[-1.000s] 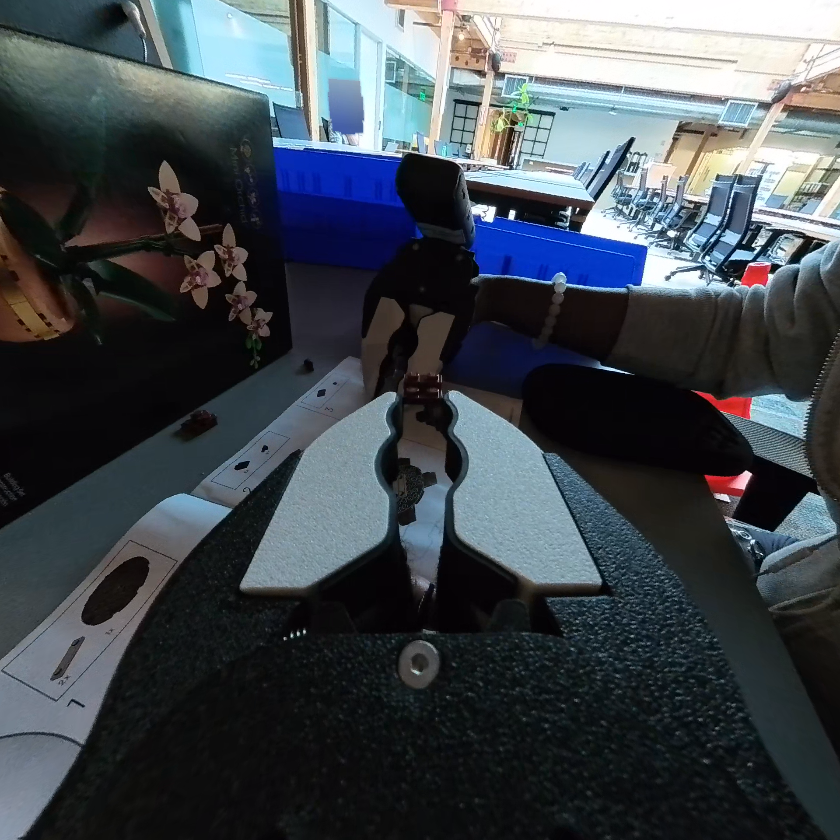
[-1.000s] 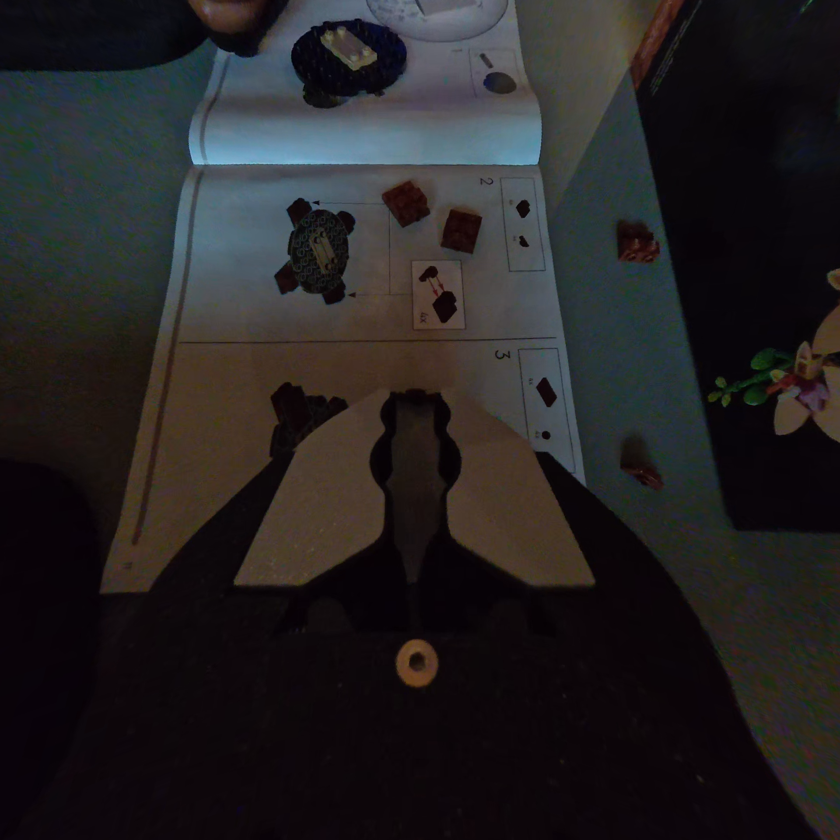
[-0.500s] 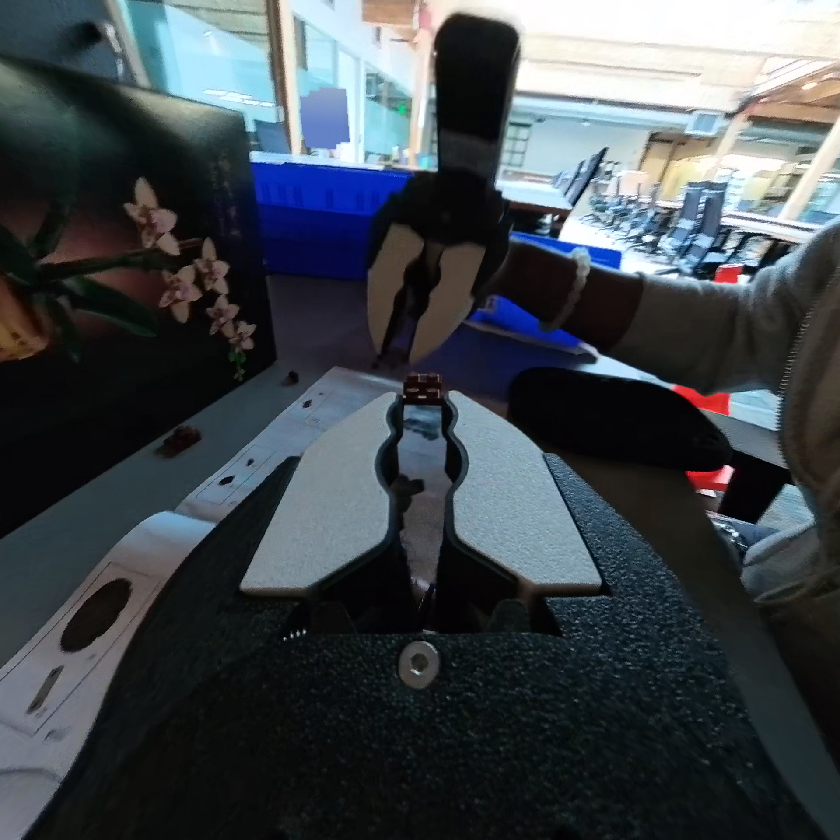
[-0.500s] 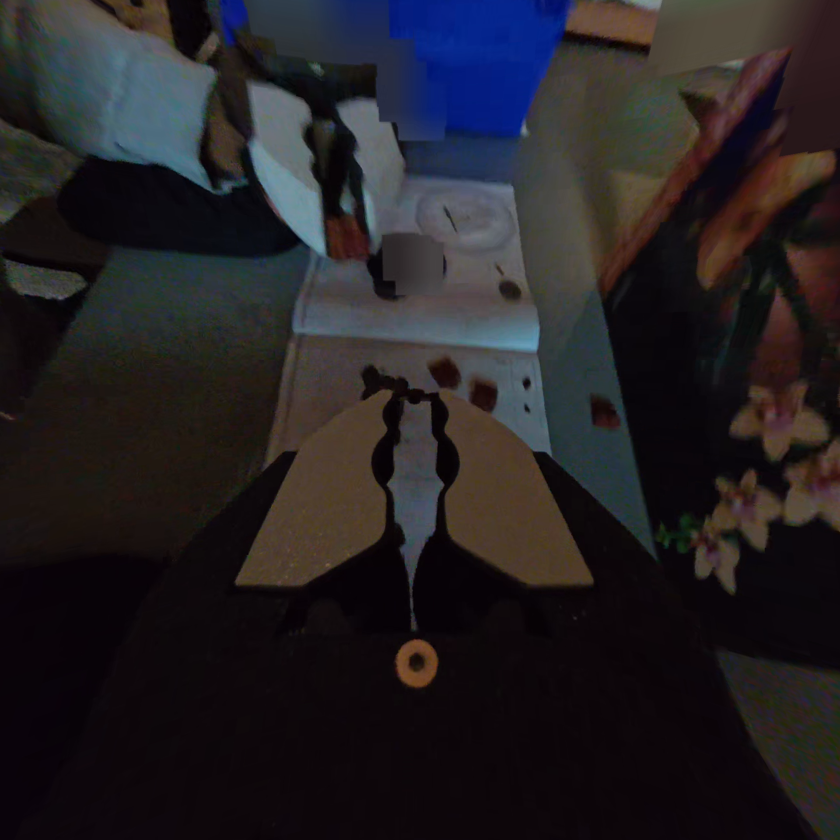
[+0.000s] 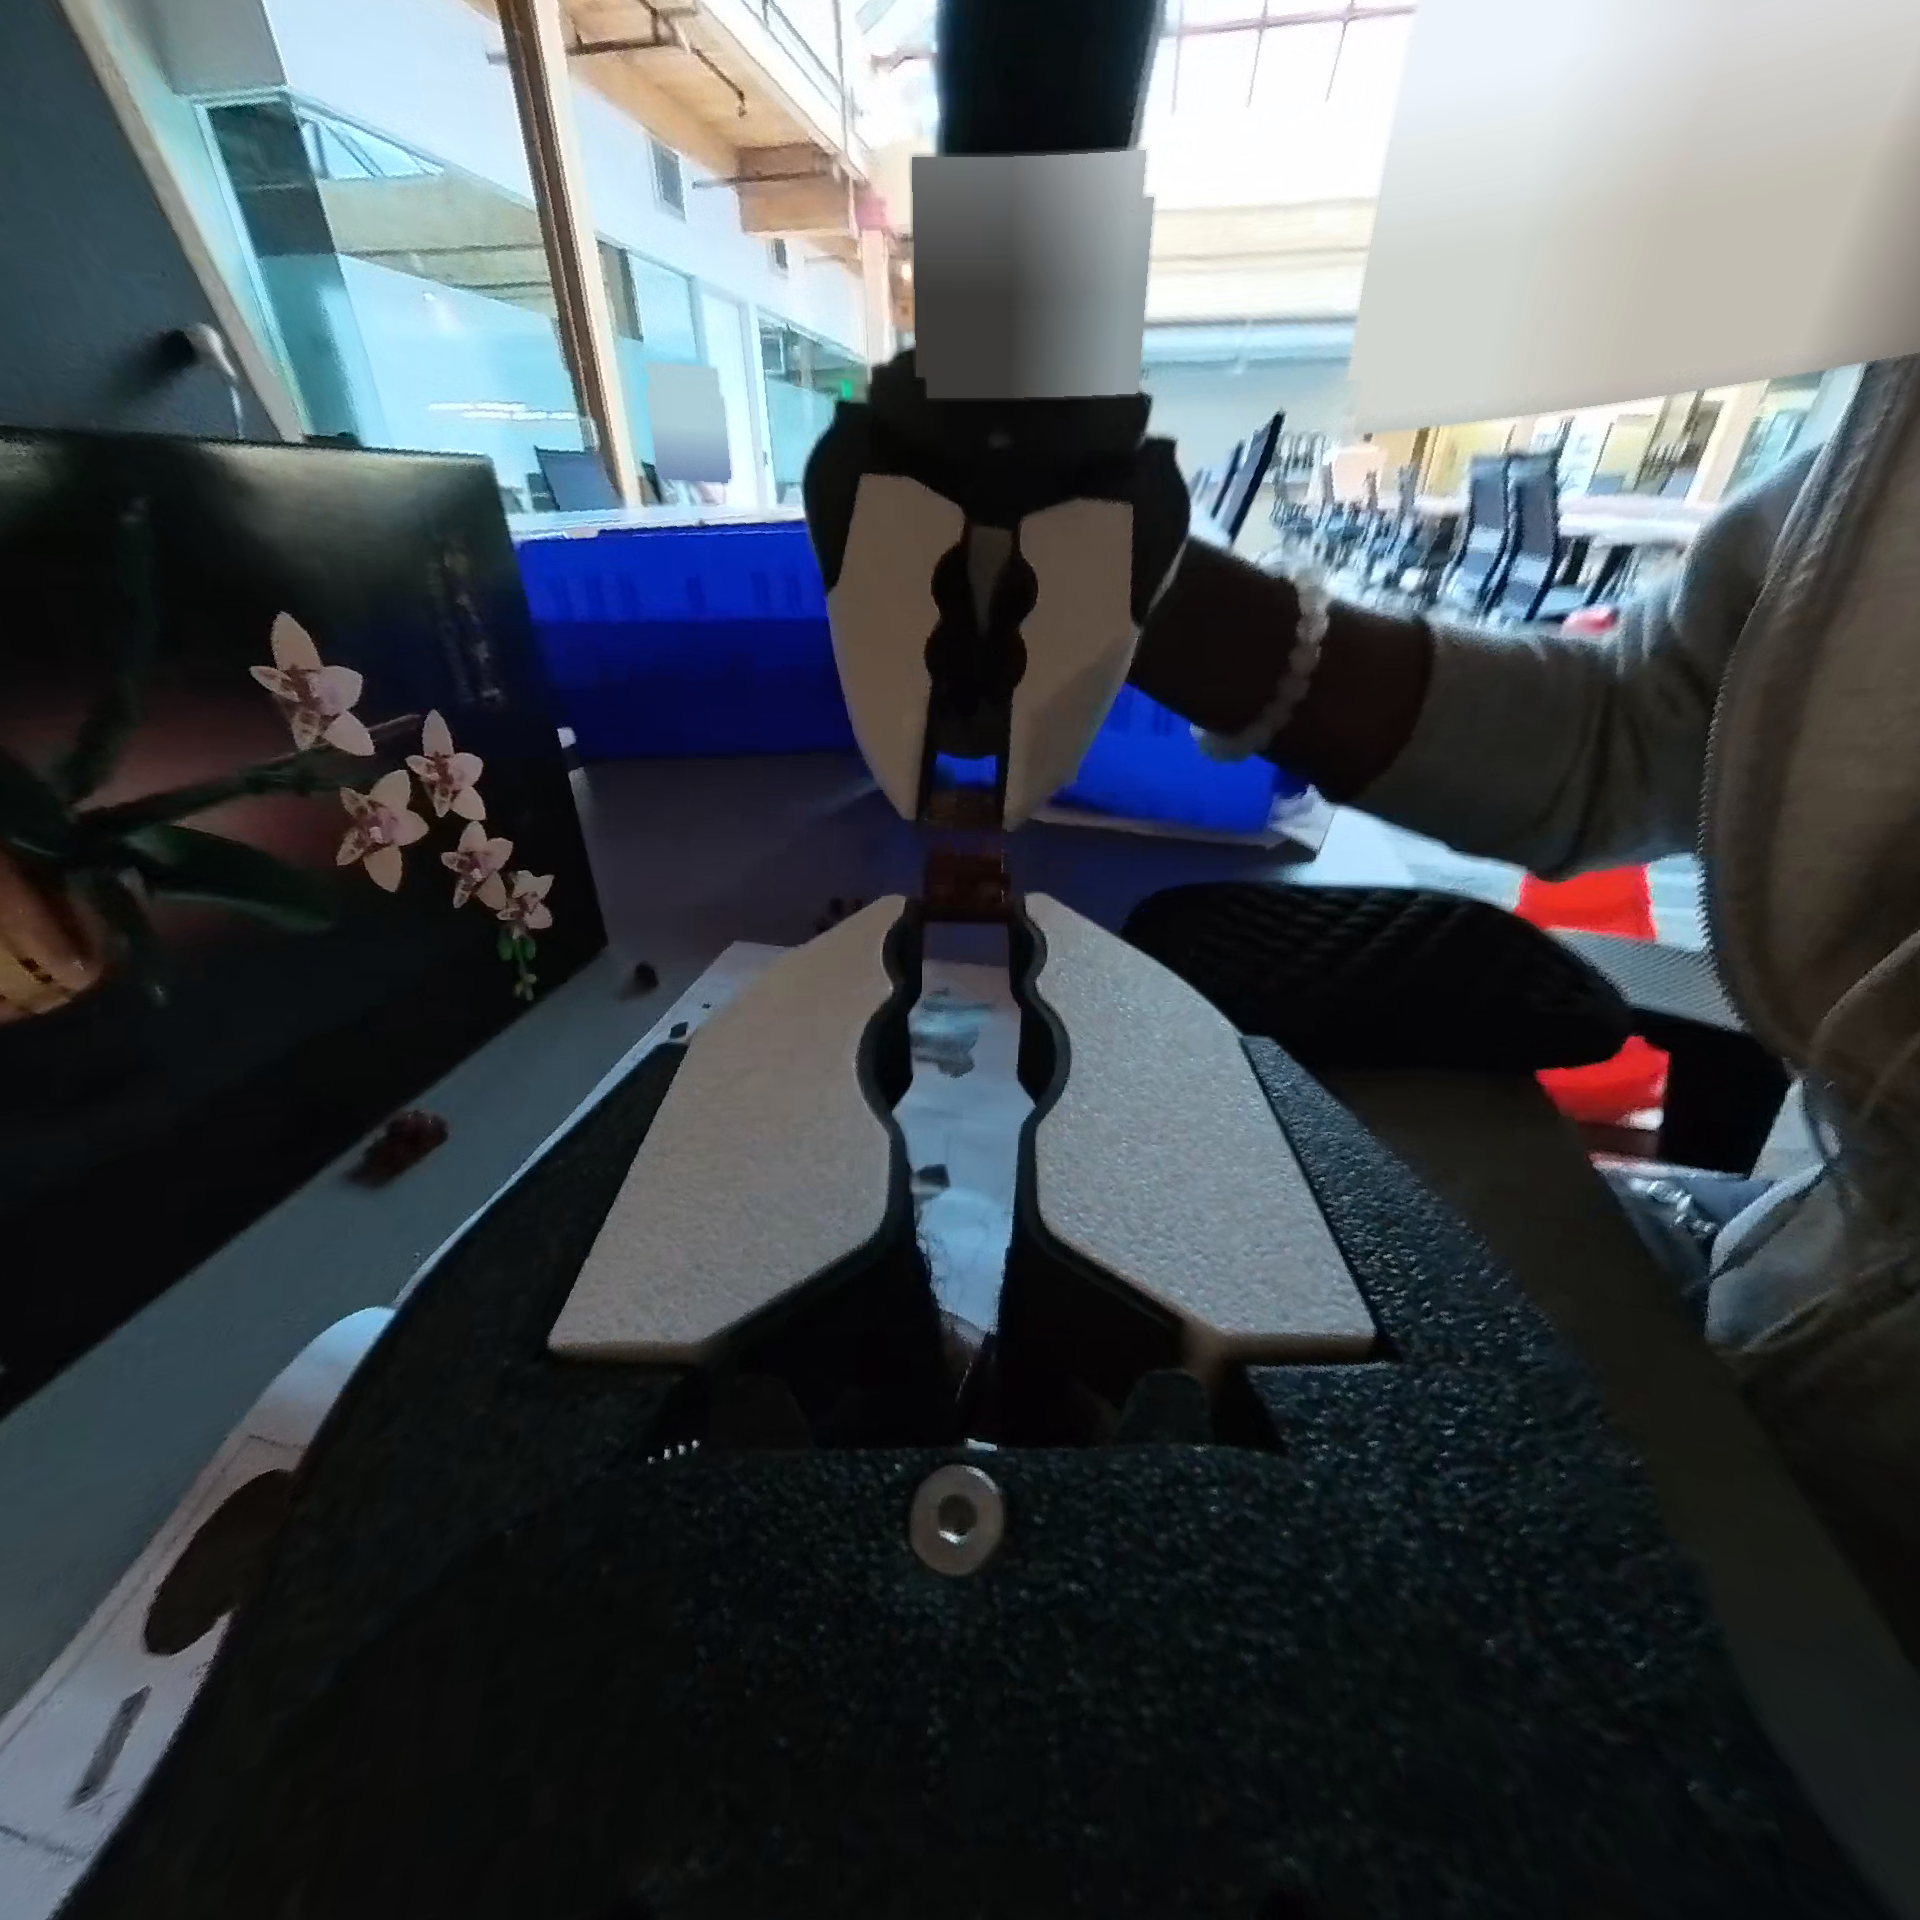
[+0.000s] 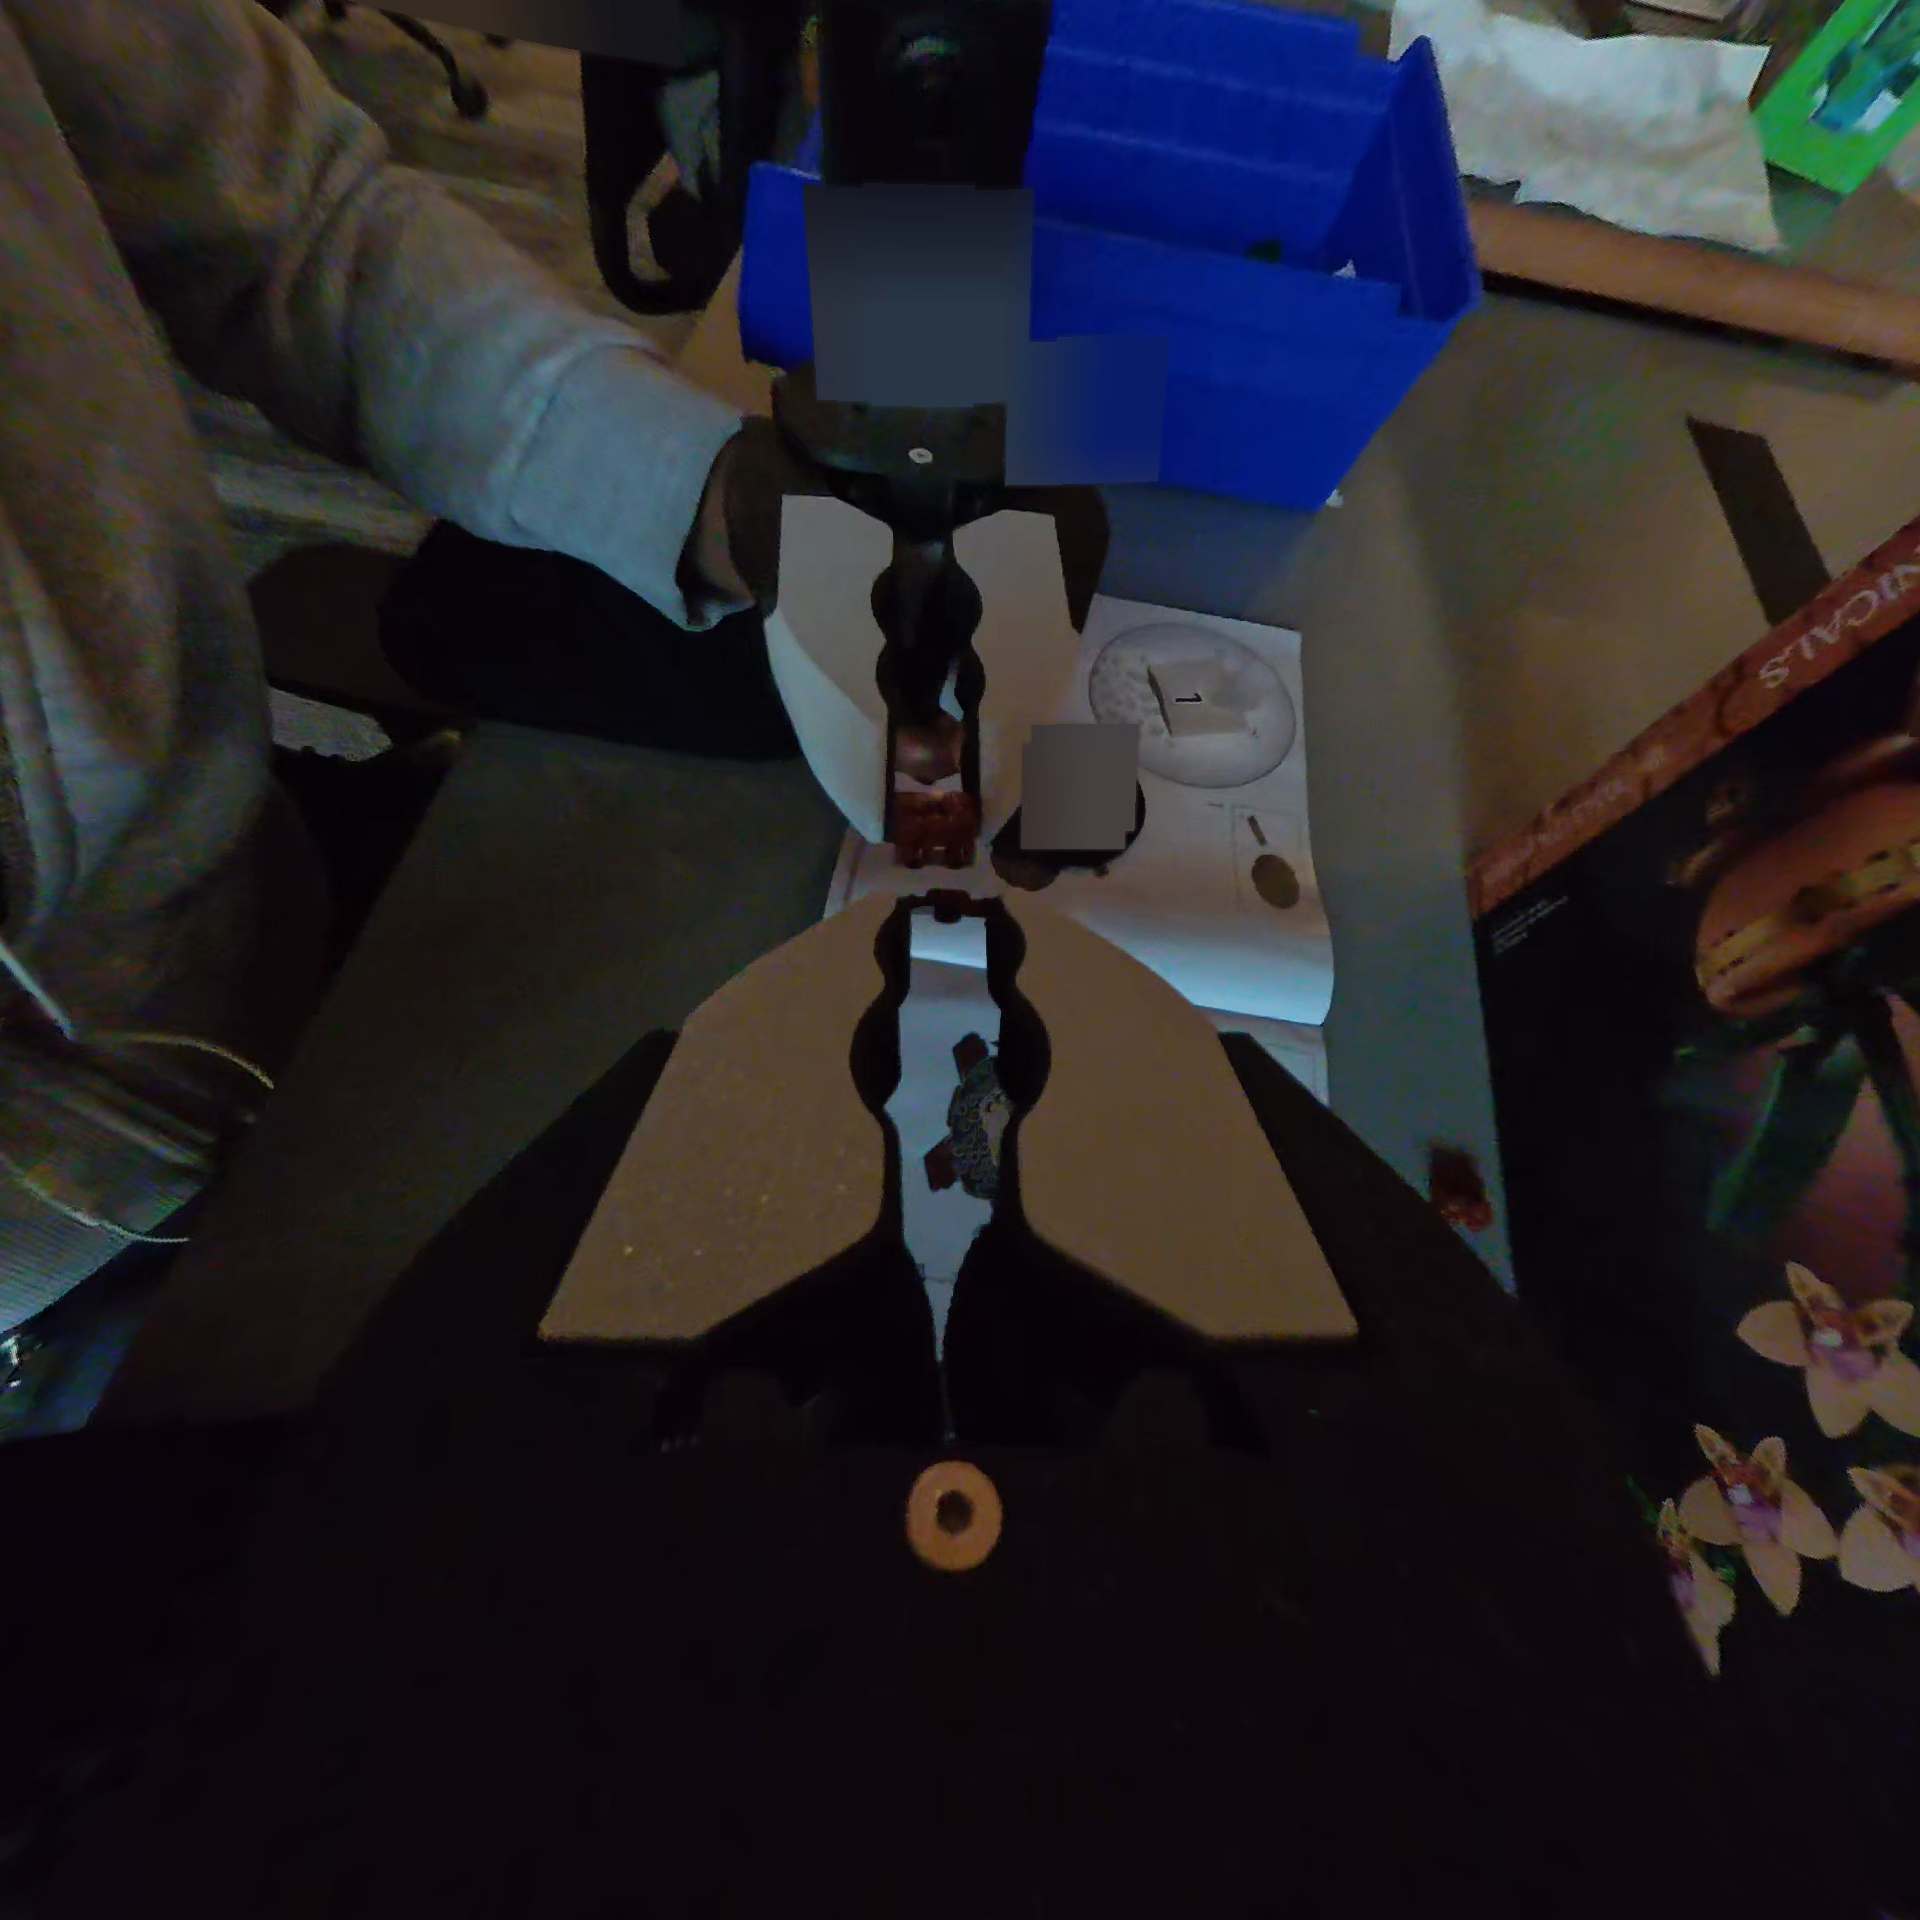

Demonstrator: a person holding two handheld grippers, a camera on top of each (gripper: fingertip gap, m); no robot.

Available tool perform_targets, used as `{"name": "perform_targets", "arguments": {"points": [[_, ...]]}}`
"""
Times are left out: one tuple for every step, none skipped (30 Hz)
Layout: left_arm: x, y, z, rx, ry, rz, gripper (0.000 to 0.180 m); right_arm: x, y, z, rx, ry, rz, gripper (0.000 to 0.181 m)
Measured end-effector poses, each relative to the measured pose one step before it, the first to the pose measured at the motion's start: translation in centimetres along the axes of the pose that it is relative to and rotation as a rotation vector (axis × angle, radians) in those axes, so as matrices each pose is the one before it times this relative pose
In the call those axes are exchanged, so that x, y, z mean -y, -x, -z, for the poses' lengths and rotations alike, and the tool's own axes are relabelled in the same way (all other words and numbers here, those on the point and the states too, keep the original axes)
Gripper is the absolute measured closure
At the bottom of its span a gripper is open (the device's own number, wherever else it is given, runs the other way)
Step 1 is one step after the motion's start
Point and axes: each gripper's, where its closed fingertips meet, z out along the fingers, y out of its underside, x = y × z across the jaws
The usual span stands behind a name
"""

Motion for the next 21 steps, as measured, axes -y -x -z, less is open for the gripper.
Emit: {"name": "perform_targets", "arguments": {"points": [[-0.244, 0.102, -0.197, 0.0036, 0.0146, -0.0159, 0.165, -0.139, 0.049, -0.053, 0.006, 0.0095, -0.0027, 0.168], [-0.11, -0.121, -0.093, -0.0018, 0.009, -0.0136, 0.165, -0.201, 0.021, -0.085, 0.0038, 0.0138, -0.0029, 0.168], [-0.05, -0.141, -0.067, -0.0033, 0.0047, -0.0079, 0.165, -0.246, 0.088, -0.113, 0.007, 0.0152, 0.0013, 0.168], [-0.083, -0.023, -0.045, 0.0021, 0.0057, -0.0046, 0.165, -0.151, 0.088, -0.127, 0.0058, 0.0099, 0.0034, 0.168], [-0.118, 0.054, -0.009, 0.0044, 0.0076, -0.0045, 0.165, -0.069, 0.09, -0.136, 0.0054, 0.0066, 0.0007, 0.168], [-0.055, -0.013, -0.003, -0.0005, 0.0035, -0.0031, 0.165, -0.186, 0.078, -0.109, 0.0043, 0.0159, -0.0002, 0.168], [-0.015, -0.009, 0.016, 0.0008, 0.0012, -0.0002, 0.165, -0.129, -0.074, -0.134, -0.0037, 0.0159, 0.0034, 0.168], [-0.085, 0.027, -0.008, 0.0027, 0.0058, -0.0018, 0.165, -0.105, 0.004, -0.08, 0.0005, 0.0118, 0.0032, 0.168], [-0.182, 0.051, -0.041, 0.0055, 0.012, -0.0053, 0.165, 0.018, 0.099, -0.07, 0.0063, 0.0033, 0.0024, 0.168], [-0.124, -0.015, -0.03, 0.0015, 0.0077, -0.0072, 0.165, 0.036, 0.038, -0.052, 0.003, 0.0037, 0.0006, 0.168], [-0.033, -0.105, -0.019, -0.0037, 0.0022, -0.003, 0.165, -0.076, -0.04, -0.077, -0.0018, 0.0109, 0.0009, 0.168], [-0.059, -0.05, -0.049, -0.0019, 0.0041, -0.0015, 0.165, -0.07, 0.006, -0.092, 0.0014, 0.0108, 0.0044, 0.168], [-0.163, 0.039, -0.07, 0.0027, 0.0091, -0.0039, 0.165, 0.071, 0.089, -0.067, 0.0052, -0.0015, 0.0045, 0.168], [-0.074, 0.001, -0.023, 0.0026, 0.0047, -0.0054, 0.165, 0.098, 0.051, -0.032, 0.0049, -0.0047, 0.0005, 0.168], [0.066, -0.054, 0.005, -0.0014, -0.0034, -0.0006, 0.165, -0.16, -0.049, -0.035, -0.0004, 0.009, -0.0013, 0.168], [0.046, -0.011, 0.012, -0.0026, -0.0024, 0.0031, 0.165, -0.208, -0.112, -0.026, -0.0046, 0.0112, -0.0009, 0.168], [-0.045, 0.019, -0.011, 0.0004, 0.0034, 0.0011, 0.165, -0.066, 0.038, -0.057, 0.0041, 0.0009, -0.0007, 0.168], [-0.088, 0.018, -0.013, 0.0014, 0.0071, -0.0029, 0.165, 0.096, 0.087, -0.057, 0.0074, -0.0071, -0.0017, 0.168], [-0.047, -0.03, 0.001, -0.0006, 0.004, -0.0047, 0.165, 0.105, 0.035, 0.022, 0.0031, -0.0082, -0.0011, 0.168], [0.034, -0.073, -0.016, -0.0006, -0.0013, -0.0017, 0.165, -0.068, -0.003, 0.002, 0.0, 0.0021, 0.0008, 0.168], [-0.005, -0.028, -0.018, -0.0008, 0.0013, 0.0006, 0.165, -0.103, -0.007, -0.031, -0.0019, 0.0054, -0.0006, 0.168]]}}
